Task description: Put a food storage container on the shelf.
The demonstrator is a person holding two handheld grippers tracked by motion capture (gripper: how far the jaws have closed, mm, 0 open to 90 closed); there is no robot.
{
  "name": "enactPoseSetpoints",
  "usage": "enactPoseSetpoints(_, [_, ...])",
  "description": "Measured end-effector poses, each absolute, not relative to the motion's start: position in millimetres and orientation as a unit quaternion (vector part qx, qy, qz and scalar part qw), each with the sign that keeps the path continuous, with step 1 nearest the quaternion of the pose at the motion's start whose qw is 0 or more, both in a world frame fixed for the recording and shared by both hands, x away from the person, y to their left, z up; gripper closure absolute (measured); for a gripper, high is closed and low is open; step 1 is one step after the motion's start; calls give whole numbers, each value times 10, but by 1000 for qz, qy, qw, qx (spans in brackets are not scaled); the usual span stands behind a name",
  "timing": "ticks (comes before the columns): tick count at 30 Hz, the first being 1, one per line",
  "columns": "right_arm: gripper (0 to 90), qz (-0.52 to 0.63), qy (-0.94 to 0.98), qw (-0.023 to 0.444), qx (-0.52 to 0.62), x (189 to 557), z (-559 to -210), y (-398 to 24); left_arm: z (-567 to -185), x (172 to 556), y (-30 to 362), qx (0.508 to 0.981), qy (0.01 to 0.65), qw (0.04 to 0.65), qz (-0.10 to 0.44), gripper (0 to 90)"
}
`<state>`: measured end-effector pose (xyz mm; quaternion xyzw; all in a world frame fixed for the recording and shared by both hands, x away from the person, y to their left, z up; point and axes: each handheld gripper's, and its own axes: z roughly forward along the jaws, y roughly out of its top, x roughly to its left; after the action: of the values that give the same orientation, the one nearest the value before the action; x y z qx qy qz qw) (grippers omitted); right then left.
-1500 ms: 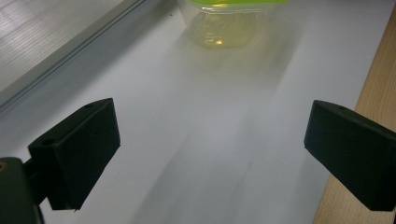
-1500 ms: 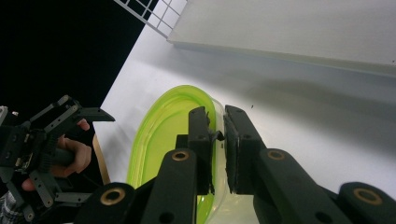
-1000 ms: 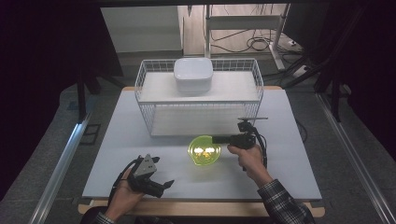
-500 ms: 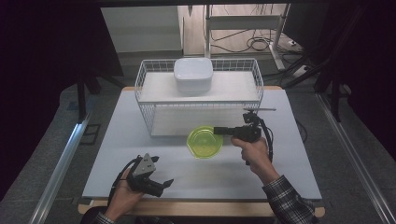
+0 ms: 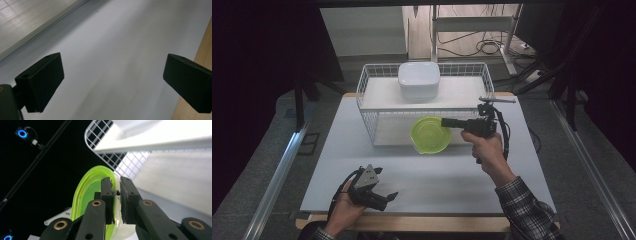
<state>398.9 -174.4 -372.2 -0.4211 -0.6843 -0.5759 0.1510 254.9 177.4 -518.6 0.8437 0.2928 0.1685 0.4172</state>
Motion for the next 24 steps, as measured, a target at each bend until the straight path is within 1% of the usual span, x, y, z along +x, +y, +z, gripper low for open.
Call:
enactPoseSetpoints(5, [819,-593,-676,138,-415,4058,-3455,-1709,-5187,2558,1779,844,293,416,168,31])
enactPoseSetpoints(11, [819,-605,-672,113,-411,4171,-3123,-1611,-5186,2561,1775,843,293,419,167,31])
enactPoseSetpoints(20, [819,-623,-650,80,-427,4441,-2772,-1495,-5184,2567,1776,844,292,419,164,32])
enactPoseSetpoints(24, [819,-630,-639,65,-437,4576,-2675,-1419,-5184,2568,1774,845,291,419,164,32])
